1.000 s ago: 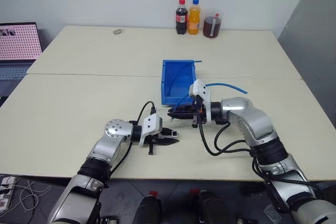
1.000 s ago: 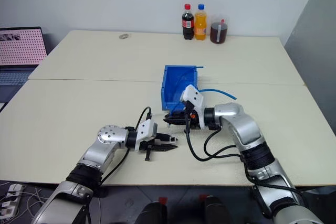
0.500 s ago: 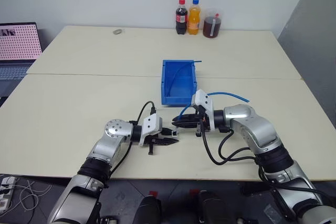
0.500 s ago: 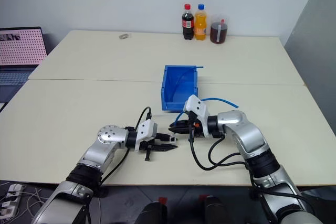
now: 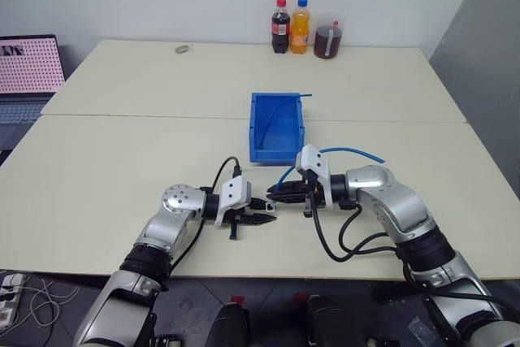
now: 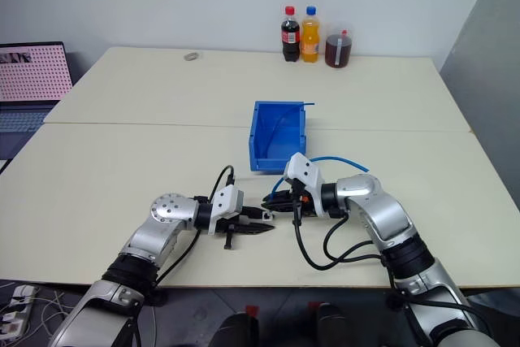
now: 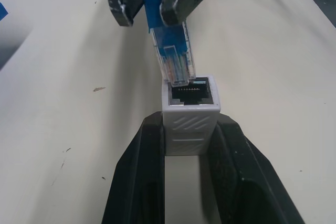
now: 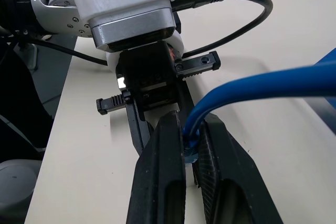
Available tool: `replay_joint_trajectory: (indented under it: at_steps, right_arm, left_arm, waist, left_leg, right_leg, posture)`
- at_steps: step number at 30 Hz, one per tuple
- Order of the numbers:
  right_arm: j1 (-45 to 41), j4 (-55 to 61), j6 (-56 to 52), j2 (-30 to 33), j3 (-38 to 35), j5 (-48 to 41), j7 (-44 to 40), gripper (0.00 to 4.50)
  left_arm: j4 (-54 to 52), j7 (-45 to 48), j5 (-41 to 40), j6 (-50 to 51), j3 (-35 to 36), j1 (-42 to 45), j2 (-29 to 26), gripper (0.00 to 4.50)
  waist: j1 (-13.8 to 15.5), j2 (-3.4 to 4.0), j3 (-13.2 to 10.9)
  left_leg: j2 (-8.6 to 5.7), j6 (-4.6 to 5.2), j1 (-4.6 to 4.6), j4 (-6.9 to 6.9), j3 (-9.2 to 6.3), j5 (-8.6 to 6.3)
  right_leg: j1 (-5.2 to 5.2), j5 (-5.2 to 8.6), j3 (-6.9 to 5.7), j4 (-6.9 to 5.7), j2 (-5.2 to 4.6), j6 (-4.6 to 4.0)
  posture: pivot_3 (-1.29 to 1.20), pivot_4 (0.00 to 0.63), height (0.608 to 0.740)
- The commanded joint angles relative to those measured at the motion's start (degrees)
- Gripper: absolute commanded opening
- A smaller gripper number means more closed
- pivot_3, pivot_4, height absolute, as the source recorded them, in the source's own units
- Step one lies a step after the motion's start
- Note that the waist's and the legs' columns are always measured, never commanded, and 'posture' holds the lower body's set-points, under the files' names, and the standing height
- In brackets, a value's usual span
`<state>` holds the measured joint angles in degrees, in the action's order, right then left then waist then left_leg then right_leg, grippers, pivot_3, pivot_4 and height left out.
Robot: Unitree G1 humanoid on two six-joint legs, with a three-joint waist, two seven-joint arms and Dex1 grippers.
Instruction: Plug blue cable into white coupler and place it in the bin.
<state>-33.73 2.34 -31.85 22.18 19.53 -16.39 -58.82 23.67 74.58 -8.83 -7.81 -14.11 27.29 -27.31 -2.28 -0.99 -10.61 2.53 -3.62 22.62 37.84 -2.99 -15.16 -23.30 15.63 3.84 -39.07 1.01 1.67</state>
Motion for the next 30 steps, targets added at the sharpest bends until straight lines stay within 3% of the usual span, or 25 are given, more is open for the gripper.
replay_joint_trajectory:
  at_steps: [1,8,30]
  right_arm:
    - [0.20,0.76,2.15,0.54,1.59,1.29,-1.15,0.10]
    - [1.00,-0.63,8.79,1.59,5.48,5.41,-2.76,0.10]
    - [0.13,-11.10,16.41,-0.26,7.07,9.68,-4.34,0.10]
  left_arm:
    - [0.39,0.30,0.33,-0.15,0.05,-0.13,-0.32,0.77]
    - [0.75,0.25,0.25,-0.27,0.22,0.04,-0.26,0.77]
    - [0.73,-0.56,0.19,-0.11,0.47,-0.23,-0.06,0.77]
  waist:
    - [0.00,0.00,0.00]
    - [-0.01,0.00,0.00]
    - [-0.04,0.00,0.02]
  left_leg:
    - [0.00,0.00,0.00,0.00,0.00,0.00]
    - [0.00,0.00,-0.02,0.00,0.00,0.00]
    - [0.01,0.00,-0.14,0.01,0.02,0.00]
  right_leg:
    - [0.00,0.00,0.00,0.00,0.00,0.00]
    - [0.00,0.00,0.00,0.00,0.00,0.01]
    - [0.08,0.00,0.03,-0.03,0.02,0.00]
  posture:
    - [0.00,0.150,0.740]
    - [0.00,0.150,0.740]
    - [0.00,0.150,0.740]
